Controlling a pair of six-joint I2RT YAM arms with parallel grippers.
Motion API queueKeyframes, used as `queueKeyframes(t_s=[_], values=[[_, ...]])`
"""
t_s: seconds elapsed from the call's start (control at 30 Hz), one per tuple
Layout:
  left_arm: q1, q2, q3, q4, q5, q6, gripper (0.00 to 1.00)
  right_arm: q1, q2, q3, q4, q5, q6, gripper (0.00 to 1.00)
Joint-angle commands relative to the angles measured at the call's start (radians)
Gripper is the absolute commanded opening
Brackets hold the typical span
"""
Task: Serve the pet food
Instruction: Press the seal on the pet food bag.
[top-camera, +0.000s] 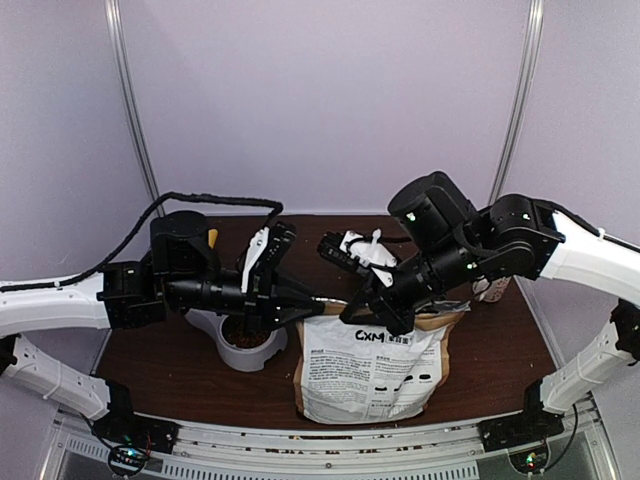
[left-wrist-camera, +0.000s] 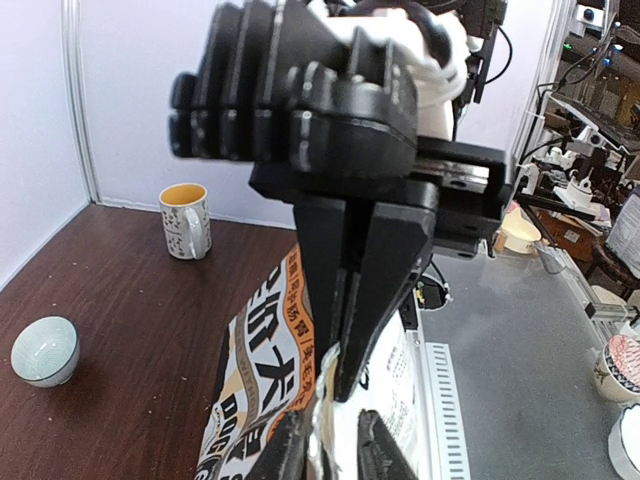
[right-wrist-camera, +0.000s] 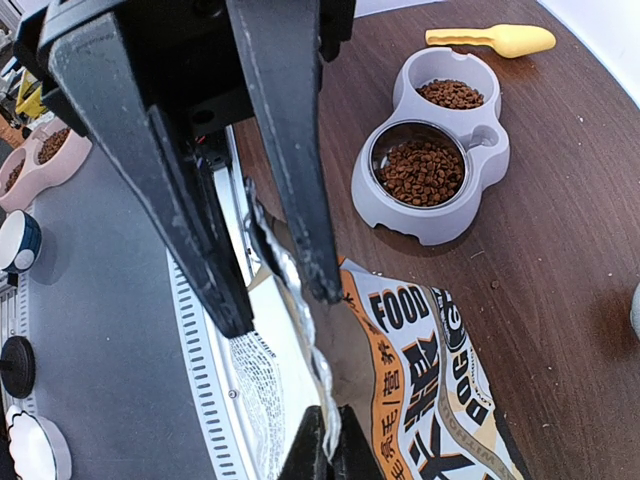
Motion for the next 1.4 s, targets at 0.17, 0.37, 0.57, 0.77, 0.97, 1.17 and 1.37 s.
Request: queueKeyframes(t_s=[0.17, 0.37, 0.57, 0.77, 0.97, 1.17, 1.37], values=[[-0.007, -0.021, -0.007, -0.037, -0.027, 0.029, 0.19, -0.006, -0.035, 0.005, 0.031, 0.026, 0.011, 0.00], [-0.007, -0.009, 0.001, -0.060, -0.021, 0.038, 0.18, -0.006, -0.032, 0.008, 0.031, 0.024, 0.016, 0.00], [-0.007, -0.004, 0.004, -0.055, -0.010, 0.038, 0.00, -0.006, -0.029, 0.007, 0.034, 0.018, 0.021, 0.00], [-0.007, -0.005, 0.000, -0.024, 0.000, 0.033, 0.00, -0.006, -0.020, 0.005, 0.061, 0.009, 0.031, 0.11], [-0.007, -0.002, -0.006, -0.009, 0.007, 0.024, 0.00, -0.006, -0.008, 0.014, 0.090, 0.000, 0.035, 0.17], [-0.007, -0.005, -0.009, 0.000, 0.008, 0.022, 0.00, -0.006, 0.012, 0.025, 0.105, -0.017, 0.035, 0.13], [-0.007, -0.005, -0.011, 0.002, 0.008, 0.024, 0.00, -0.007, 0.034, 0.033, 0.108, -0.040, 0.033, 0.12]])
